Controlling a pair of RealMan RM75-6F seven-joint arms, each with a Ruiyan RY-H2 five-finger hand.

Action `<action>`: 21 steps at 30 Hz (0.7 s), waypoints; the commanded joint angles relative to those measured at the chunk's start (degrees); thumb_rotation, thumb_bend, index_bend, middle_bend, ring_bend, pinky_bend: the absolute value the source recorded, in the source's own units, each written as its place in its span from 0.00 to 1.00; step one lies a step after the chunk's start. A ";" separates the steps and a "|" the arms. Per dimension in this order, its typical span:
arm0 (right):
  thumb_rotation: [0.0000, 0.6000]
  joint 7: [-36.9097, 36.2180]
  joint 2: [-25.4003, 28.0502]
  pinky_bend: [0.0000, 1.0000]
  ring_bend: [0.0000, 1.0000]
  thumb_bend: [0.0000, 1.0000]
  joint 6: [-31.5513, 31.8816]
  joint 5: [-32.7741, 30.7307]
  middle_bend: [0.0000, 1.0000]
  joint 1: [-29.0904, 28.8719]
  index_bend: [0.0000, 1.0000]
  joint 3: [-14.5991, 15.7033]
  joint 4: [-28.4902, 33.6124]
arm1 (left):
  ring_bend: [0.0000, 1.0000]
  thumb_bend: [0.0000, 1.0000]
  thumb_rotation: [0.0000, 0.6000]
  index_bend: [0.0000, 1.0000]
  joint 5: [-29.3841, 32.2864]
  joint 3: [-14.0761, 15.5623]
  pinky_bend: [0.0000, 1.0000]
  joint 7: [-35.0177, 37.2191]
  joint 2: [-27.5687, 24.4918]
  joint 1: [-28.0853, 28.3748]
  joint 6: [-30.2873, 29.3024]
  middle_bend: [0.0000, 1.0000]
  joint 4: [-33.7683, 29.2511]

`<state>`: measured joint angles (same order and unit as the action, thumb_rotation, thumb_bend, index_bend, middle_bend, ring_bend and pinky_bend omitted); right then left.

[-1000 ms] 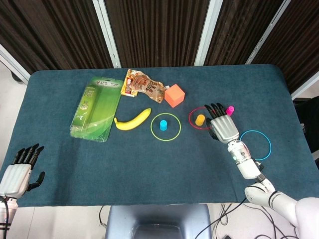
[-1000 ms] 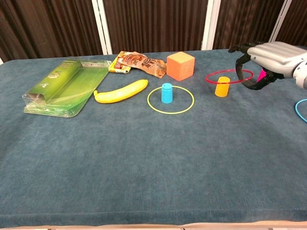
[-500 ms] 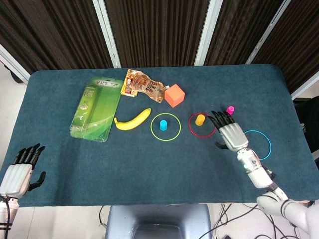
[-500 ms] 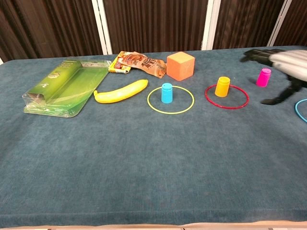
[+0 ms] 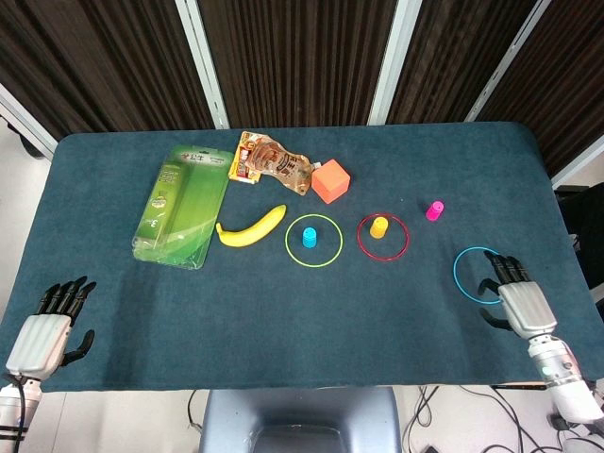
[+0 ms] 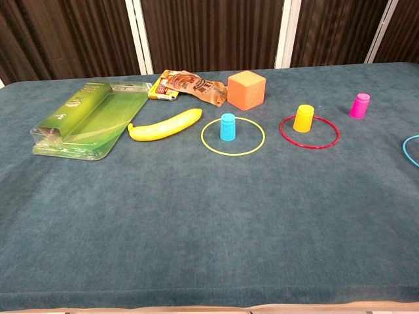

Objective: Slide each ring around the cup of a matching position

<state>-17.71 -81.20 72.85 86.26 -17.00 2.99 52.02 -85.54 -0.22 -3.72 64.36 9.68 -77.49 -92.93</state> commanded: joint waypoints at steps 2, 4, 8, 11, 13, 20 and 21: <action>1.00 -3.46 -1.90 0.00 0.00 0.45 -2.15 -0.53 0.03 0.98 0.62 0.32 -6.11 | 0.00 0.44 1.00 0.00 -0.30 0.21 0.02 -0.46 0.19 0.04 0.02 0.00 -0.14; 1.00 -3.87 -2.77 0.00 0.00 0.45 -3.34 -0.51 0.03 0.75 0.62 0.24 -8.36 | 0.00 0.44 1.00 0.00 -0.40 0.28 0.02 -0.75 0.28 0.01 -0.09 0.00 -0.20; 1.00 -5.74 -4.42 0.00 0.00 0.45 -5.98 -0.70 0.03 -0.21 0.63 -0.31 -12.12 | 0.00 0.44 1.00 0.00 -0.25 0.29 0.02 -1.04 0.45 0.11 0.15 0.00 -0.16; 1.00 -7.20 -5.70 0.00 0.00 0.45 -8.17 -0.56 0.03 -1.04 0.63 -0.41 -14.58 | 0.00 0.44 1.00 0.00 0.00 0.30 0.02 -1.23 0.49 0.29 0.60 0.00 -0.18; 1.00 -7.76 -6.56 0.00 0.00 0.45 -9.33 -0.29 0.03 -1.40 0.63 -0.27 -16.07 | 0.00 0.44 1.00 0.00 0.23 0.22 0.02 -1.36 0.50 0.36 0.74 0.00 -0.18; 1.00 -9.72 -8.40 0.00 0.00 0.48 -10.81 0.36 0.03 -1.82 0.63 -0.20 -18.80 | 0.00 0.44 1.00 0.00 0.73 0.05 0.02 -1.54 0.81 0.56 1.09 0.00 0.17; 1.00 -9.82 -8.57 0.00 0.00 0.48 -11.03 0.48 0.03 -1.89 0.63 -0.17 -19.07 | 0.00 0.44 1.00 0.00 0.71 0.04 0.02 -1.49 0.66 0.58 1.08 0.00 0.02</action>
<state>-27.40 -89.62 61.99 86.61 -18.80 2.78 33.12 -84.83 -0.17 -5.24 65.12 10.23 -76.40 -92.80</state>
